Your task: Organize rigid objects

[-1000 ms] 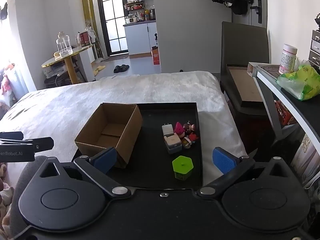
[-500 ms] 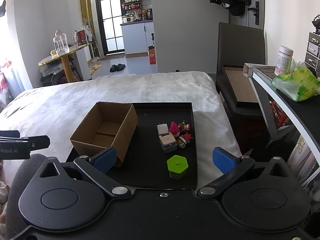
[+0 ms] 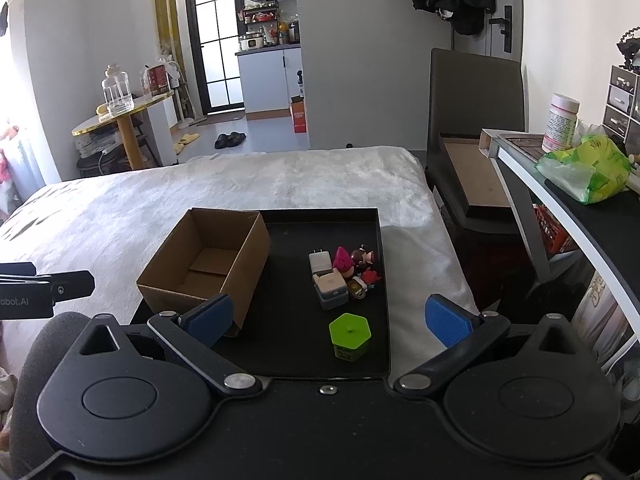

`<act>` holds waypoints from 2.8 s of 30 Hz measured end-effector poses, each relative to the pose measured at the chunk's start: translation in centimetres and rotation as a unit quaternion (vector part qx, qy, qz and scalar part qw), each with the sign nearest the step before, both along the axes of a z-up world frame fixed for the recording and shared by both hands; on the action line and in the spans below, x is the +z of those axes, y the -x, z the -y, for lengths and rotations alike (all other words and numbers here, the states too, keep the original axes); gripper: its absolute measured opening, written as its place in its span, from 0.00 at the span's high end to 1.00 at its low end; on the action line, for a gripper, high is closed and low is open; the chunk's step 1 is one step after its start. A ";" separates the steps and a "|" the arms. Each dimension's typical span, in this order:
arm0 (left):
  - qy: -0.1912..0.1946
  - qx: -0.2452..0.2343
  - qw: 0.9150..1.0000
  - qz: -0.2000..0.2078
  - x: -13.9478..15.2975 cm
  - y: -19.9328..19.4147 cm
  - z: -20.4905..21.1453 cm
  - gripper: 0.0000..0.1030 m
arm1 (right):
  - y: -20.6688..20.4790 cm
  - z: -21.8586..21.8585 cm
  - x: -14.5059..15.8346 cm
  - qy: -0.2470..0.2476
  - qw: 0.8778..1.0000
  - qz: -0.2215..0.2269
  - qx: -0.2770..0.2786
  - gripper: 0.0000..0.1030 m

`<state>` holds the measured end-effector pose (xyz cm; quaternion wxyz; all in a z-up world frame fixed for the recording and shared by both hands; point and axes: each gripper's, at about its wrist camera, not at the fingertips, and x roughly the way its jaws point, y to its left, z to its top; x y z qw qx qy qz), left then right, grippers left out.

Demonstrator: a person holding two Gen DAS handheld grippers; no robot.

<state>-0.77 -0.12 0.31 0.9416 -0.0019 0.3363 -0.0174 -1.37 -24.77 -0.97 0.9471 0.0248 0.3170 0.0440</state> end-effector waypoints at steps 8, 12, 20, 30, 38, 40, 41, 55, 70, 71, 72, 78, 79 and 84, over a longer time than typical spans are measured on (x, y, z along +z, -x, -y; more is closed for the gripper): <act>0.001 -0.001 1.000 -0.001 0.0 -0.1 0.1 0.00 | -0.1 0.1 0.0 -0.007 1.000 -0.006 0.000 0.00; 0.003 -0.001 1.000 0.000 0.0 -0.1 0.1 0.00 | 0.0 0.2 0.1 -0.007 1.000 -0.005 0.000 0.00; 0.004 -0.002 1.000 0.004 0.2 0.1 0.2 0.00 | 0.0 0.4 0.2 -0.005 1.000 -0.003 -0.001 0.00; 0.008 0.000 1.000 0.002 0.4 0.0 -0.1 0.00 | 0.1 0.3 0.3 -0.005 1.000 -0.006 -0.001 0.00; 0.008 -0.001 1.000 0.002 0.5 -0.1 -0.2 0.00 | 0.1 0.4 0.2 -0.006 1.000 -0.005 -0.001 0.00; 0.009 -0.003 1.000 0.006 0.5 0.0 -0.2 0.00 | 0.0 0.4 0.2 -0.006 1.000 -0.008 -0.002 0.00; 0.008 -0.002 1.000 0.006 0.5 0.0 -0.2 0.00 | -0.1 0.3 0.1 -0.005 1.000 -0.011 -0.003 0.00; 0.006 -0.001 1.000 -0.007 -0.2 -0.9 -0.3 0.00 | -0.6 -0.2 -0.6 -0.006 1.000 -0.022 0.006 0.00; 0.003 0.011 1.000 -0.020 -2.3 -3.6 -0.5 0.01 | -2.6 1.1 -2.5 -0.018 0.999 -0.039 -0.015 0.00; 0.000 0.012 1.000 -0.018 -2.4 -3.7 -0.5 0.01 | -2.7 1.2 -2.7 -0.020 0.999 -0.040 -0.017 0.00; -0.002 0.014 1.000 -0.018 -2.6 -3.8 -0.6 0.02 | -2.8 1.3 -2.9 -0.021 0.999 -0.042 -0.019 0.00; -0.002 0.023 0.999 -0.026 -3.6 -4.8 -1.3 0.03 | -3.5 1.8 -4.0 -0.022 0.998 -0.057 -0.025 0.00; 0.000 0.024 0.999 -0.028 -3.7 -5.0 -1.4 0.03 | -3.7 1.8 -4.1 -0.022 0.998 -0.059 -0.026 0.00; -0.004 0.029 0.999 -0.028 -3.9 -5.7 -1.7 0.03 | -4.3 2.0 -4.7 -0.023 0.997 -0.064 -0.028 0.00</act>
